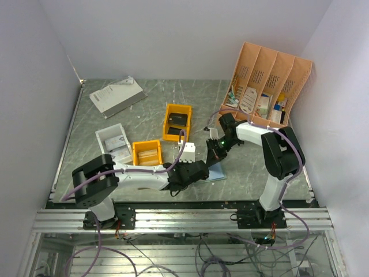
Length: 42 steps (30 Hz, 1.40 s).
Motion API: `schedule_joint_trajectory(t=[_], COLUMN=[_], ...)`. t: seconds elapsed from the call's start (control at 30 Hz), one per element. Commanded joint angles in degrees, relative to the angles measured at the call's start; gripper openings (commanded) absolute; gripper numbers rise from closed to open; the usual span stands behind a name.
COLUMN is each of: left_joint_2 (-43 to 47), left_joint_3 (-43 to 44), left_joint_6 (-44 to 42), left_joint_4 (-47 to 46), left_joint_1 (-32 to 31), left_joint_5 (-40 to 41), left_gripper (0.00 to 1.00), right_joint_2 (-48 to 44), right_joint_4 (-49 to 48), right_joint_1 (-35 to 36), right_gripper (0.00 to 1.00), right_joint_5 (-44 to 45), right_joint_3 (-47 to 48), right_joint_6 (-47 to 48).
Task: Put the credit cards into the card holder
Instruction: Insert the credit card into the card holder.
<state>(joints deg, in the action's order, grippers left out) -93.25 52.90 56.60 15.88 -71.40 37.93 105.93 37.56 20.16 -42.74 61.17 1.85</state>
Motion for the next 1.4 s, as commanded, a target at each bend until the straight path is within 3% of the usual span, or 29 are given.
schedule_joint_trajectory(t=[0.0,0.43,1.37], left_joint_2=[2.27,-5.19,-10.45], left_joint_3=[-2.49,-0.03,1.23], left_joint_6=[1.12,0.53,-1.22], left_joint_4=[-3.70,-0.60,-3.06], left_joint_1=[1.22,2.31,3.15], left_joint_5=[-1.96,-3.85,-8.20], left_gripper=[0.32,0.16,0.14], right_joint_2=[1.91,3.87,6.02], right_joint_4=[-0.31,-0.38,-2.38], right_joint_1=[1.17,2.90,3.66], right_gripper=[0.00,0.00,0.00], right_joint_5=[3.17,5.21,-4.30], right_joint_3=[-0.41,-0.18,1.06], right_joint_6=[-0.33,-0.75,-1.17])
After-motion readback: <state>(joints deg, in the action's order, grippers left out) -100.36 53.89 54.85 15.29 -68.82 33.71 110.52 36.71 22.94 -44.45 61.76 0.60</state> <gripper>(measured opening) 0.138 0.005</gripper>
